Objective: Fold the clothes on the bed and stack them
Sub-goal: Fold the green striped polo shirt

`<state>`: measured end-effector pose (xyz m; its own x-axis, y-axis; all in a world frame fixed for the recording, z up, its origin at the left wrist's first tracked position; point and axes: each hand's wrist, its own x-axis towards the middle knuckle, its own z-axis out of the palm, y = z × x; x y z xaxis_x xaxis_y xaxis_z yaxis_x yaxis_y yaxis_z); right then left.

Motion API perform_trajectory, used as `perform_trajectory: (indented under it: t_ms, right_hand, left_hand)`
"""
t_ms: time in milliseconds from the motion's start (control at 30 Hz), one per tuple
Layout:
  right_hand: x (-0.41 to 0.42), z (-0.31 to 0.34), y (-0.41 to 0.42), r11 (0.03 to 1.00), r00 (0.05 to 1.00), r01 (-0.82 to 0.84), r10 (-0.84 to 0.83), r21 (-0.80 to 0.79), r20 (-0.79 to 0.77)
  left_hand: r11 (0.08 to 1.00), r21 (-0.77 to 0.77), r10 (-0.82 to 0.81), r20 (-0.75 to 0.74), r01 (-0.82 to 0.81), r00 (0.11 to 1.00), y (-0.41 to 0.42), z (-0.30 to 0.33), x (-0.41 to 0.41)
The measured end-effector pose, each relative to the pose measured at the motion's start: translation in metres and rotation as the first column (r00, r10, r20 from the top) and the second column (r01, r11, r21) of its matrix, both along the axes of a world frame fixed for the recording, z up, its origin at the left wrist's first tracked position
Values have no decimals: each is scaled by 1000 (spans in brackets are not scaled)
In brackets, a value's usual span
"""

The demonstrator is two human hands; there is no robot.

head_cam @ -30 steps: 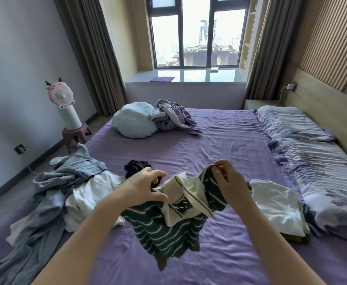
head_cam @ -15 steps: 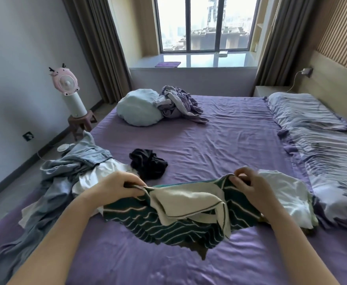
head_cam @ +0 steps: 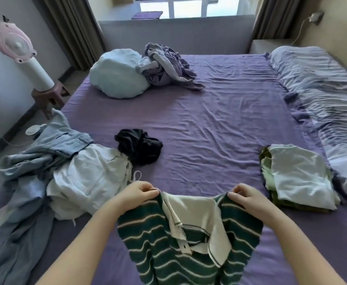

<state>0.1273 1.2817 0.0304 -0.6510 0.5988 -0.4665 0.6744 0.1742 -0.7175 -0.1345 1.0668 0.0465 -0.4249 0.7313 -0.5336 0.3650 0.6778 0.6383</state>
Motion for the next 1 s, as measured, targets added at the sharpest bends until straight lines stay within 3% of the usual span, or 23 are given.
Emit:
perform_trajectory:
  t_ms: [67, 200, 333, 400, 633, 800, 900, 1000]
  right_hand:
    - [-20, -39, 2, 998, 996, 13, -18, 55, 86]
    - [-49, -117, -2, 988, 962, 85, -115, 129, 247]
    - [-70, -162, -2, 964, 911, 160, -227, 212, 346]
    - [-77, -178, 0, 956, 898, 118, -219, 269, 382]
    - [-94, -212, 12, 926, 870, -76, -120, 370, 478]
    - [-85, -218, 33, 892, 913, -88, -106, 444, 394]
    - [-83, -225, 55, 862, 899, -171, -62, 477, 433]
    - [-88, -235, 65, 850, 886, -174, -86, 498, 456]
  left_hand:
    - [998, -37, -56, -97, 53, 994, 13, -56, -5]
    - [995, -99, -7, -155, -8, 988, 27, -148, -17]
    - [974, -219, -35, -368, -50, 929, 41, -199, -37]
    - [976, -213, -36, -402, -55, 915, 50, -214, -44]
    - [989, -135, -86, -205, 59, 975, 73, -252, -52]
    - [983, -126, -142, -34, 136, 989, 80, -258, -67]
    - [977, -109, -197, -147, 182, 969, 93, -257, -84]
    - [971, -150, -233, -405, 187, 884, 108, -261, -87]
